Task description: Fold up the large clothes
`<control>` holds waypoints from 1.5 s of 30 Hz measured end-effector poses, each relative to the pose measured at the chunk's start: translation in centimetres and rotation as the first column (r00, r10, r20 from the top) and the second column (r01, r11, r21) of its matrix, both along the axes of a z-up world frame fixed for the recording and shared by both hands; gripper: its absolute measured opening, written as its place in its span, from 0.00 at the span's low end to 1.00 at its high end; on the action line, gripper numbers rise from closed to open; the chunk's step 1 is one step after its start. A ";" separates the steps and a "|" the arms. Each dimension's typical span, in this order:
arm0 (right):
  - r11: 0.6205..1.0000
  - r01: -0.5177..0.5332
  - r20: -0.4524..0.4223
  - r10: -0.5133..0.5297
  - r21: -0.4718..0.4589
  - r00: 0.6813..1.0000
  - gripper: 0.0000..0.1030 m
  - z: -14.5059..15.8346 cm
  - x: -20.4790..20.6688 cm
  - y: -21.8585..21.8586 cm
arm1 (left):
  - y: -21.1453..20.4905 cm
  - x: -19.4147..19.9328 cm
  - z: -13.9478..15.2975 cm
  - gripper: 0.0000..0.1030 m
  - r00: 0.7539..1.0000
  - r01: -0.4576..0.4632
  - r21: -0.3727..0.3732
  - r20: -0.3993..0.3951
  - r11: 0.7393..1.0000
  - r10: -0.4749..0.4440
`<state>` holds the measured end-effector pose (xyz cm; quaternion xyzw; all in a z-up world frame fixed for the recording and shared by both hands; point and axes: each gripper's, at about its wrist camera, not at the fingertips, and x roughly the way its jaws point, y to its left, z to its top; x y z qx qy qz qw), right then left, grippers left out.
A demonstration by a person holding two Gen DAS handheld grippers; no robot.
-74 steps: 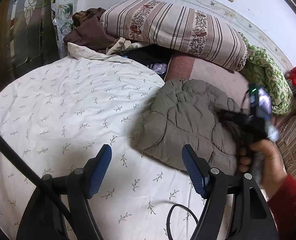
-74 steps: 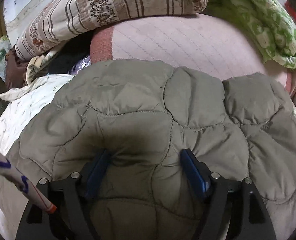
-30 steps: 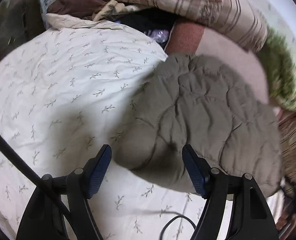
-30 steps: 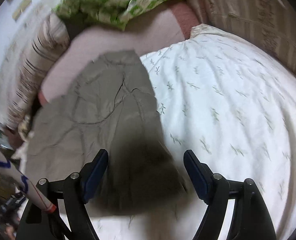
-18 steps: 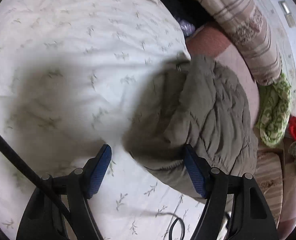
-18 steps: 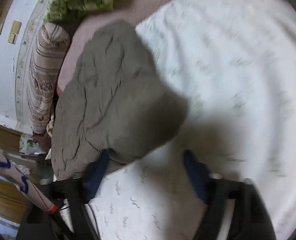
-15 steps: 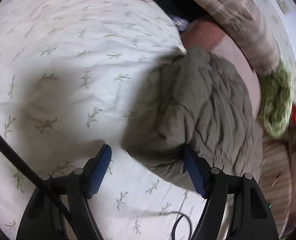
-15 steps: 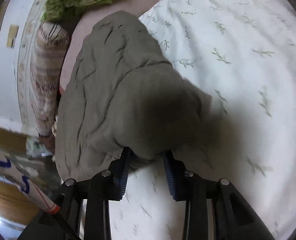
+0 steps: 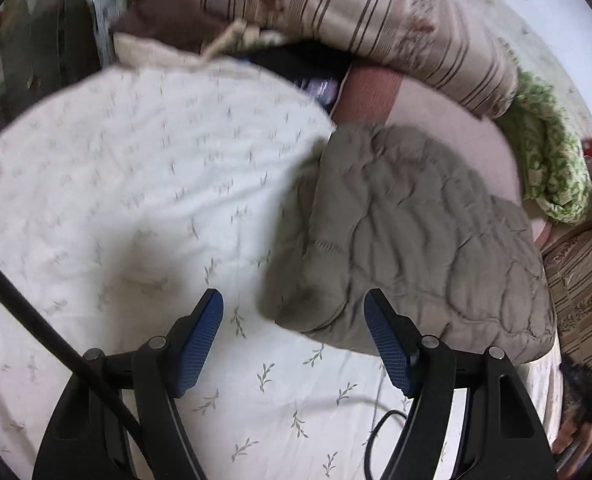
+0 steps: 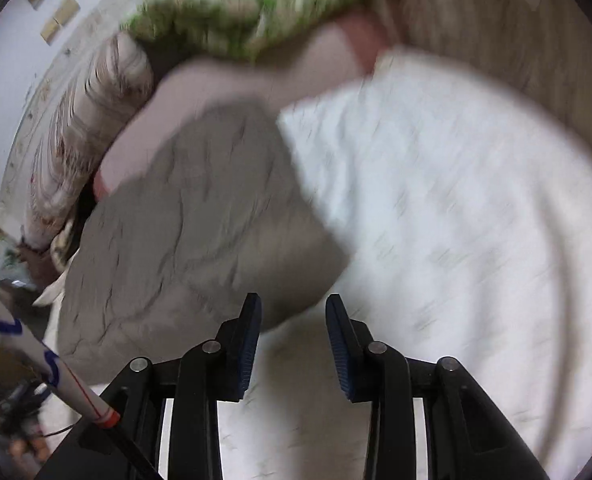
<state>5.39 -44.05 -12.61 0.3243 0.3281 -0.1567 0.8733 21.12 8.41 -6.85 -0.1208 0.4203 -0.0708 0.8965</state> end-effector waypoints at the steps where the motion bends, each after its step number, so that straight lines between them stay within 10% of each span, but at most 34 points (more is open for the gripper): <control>1: 1.000 0.027 -0.005 -0.027 0.002 1.000 0.38 0.4 0.4 -1.2 | -0.1 0.0 0.2 0.70 1.000 0.003 0.000 0.004 1.000 -0.003; 9: 0.963 0.032 -0.117 -0.001 0.267 0.993 0.38 -4.1 5.8 -4.0 | -3.8 5.3 -3.3 0.70 0.994 0.006 0.122 -0.111 0.993 0.008; 19: 0.994 0.056 -0.037 -0.053 0.092 0.998 0.40 -0.6 1.1 -2.4 | -4.3 -1.4 0.8 0.70 0.990 -0.103 0.263 0.124 0.959 0.072; 26: 0.994 -0.063 0.020 0.065 -0.088 0.998 0.61 4.2 -4.3 4.7 | -3.3 -13.0 9.1 0.87 0.876 -0.296 0.275 0.459 0.915 0.145; 33: 0.962 -0.172 0.075 0.192 -0.212 0.979 0.71 8.3 -10.6 11.2 | -1.6 -23.8 16.0 0.94 0.763 -0.382 0.237 0.626 0.893 0.160; 45: 0.877 -0.163 0.225 0.289 -0.452 0.930 0.85 15.4 -20.8 19.6 | -0.3 -34.8 20.7 0.98 0.730 -0.298 0.164 0.674 0.940 0.114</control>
